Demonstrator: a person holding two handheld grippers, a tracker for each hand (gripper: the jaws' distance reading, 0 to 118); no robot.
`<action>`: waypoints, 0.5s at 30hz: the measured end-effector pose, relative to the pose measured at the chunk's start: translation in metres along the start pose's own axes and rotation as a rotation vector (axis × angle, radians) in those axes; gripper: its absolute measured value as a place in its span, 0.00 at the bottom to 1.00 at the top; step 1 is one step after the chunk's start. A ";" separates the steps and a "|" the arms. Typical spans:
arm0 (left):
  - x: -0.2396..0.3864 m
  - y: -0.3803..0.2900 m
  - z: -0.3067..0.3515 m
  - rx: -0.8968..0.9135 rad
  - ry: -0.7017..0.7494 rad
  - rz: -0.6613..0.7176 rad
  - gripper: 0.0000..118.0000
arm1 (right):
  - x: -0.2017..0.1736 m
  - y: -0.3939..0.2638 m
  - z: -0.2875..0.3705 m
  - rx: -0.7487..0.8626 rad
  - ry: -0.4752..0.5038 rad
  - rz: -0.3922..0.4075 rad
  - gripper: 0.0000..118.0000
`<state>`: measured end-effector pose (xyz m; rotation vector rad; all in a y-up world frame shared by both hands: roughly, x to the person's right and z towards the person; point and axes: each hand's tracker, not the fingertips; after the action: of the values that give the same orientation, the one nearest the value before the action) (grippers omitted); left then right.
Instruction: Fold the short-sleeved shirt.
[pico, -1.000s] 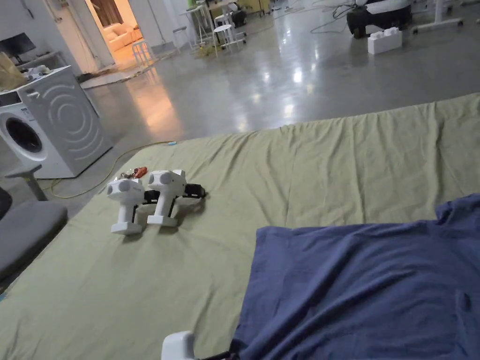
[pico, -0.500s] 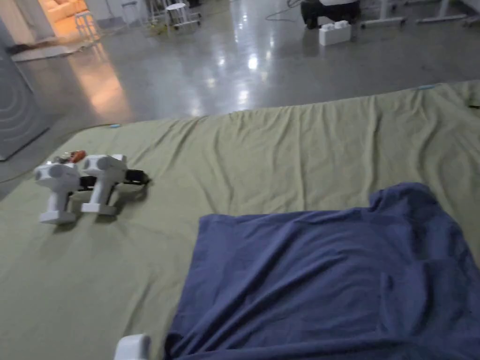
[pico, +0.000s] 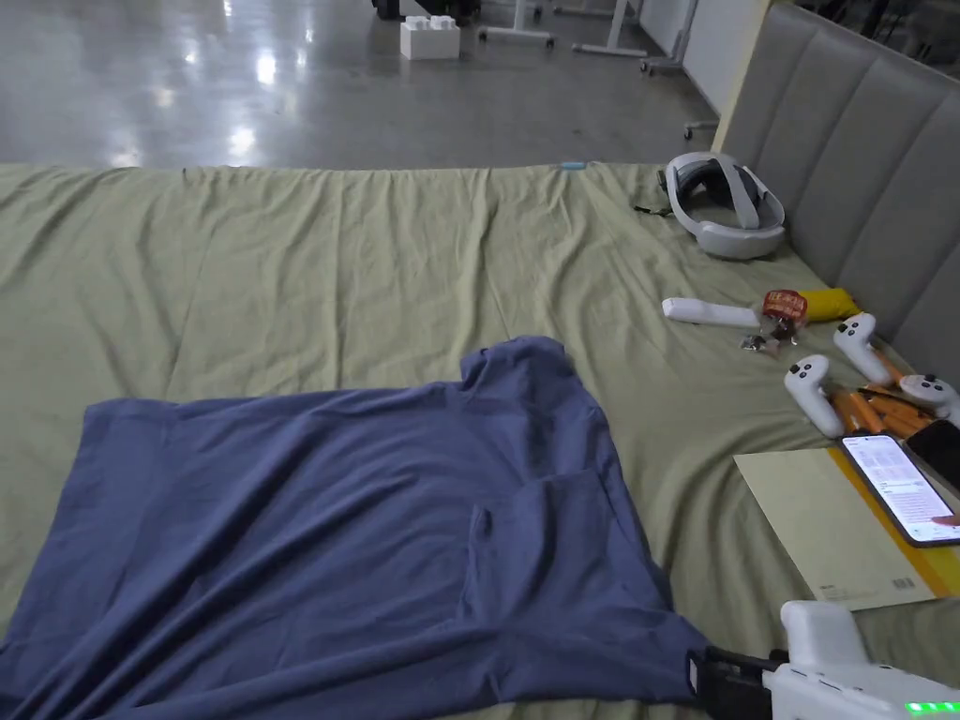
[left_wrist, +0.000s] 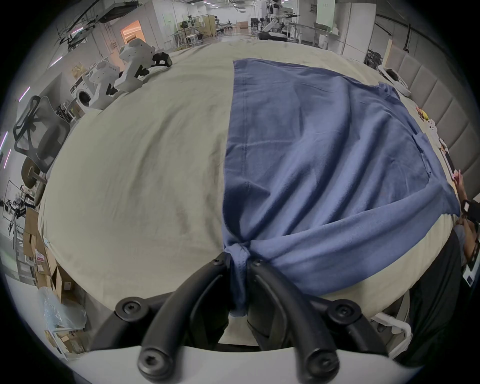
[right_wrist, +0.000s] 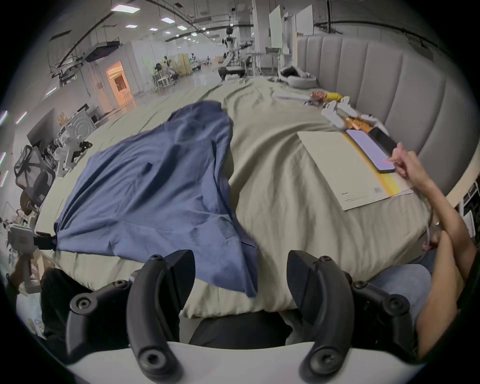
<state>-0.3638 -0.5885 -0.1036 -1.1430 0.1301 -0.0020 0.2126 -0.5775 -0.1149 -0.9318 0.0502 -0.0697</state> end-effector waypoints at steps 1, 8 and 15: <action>0.000 0.001 0.002 -0.002 0.002 -0.010 0.12 | 0.000 0.003 -0.005 -0.016 -0.010 0.003 0.69; -0.002 0.002 0.002 -0.008 -0.011 0.009 0.12 | -0.003 0.007 -0.034 -0.105 -0.002 0.059 0.33; -0.009 -0.004 0.013 0.041 -0.022 0.018 0.08 | 0.001 0.011 -0.018 -0.067 0.031 0.048 0.12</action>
<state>-0.3707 -0.5778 -0.0938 -1.1004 0.1203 0.0231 0.2128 -0.5861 -0.1344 -0.9963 0.1044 -0.0379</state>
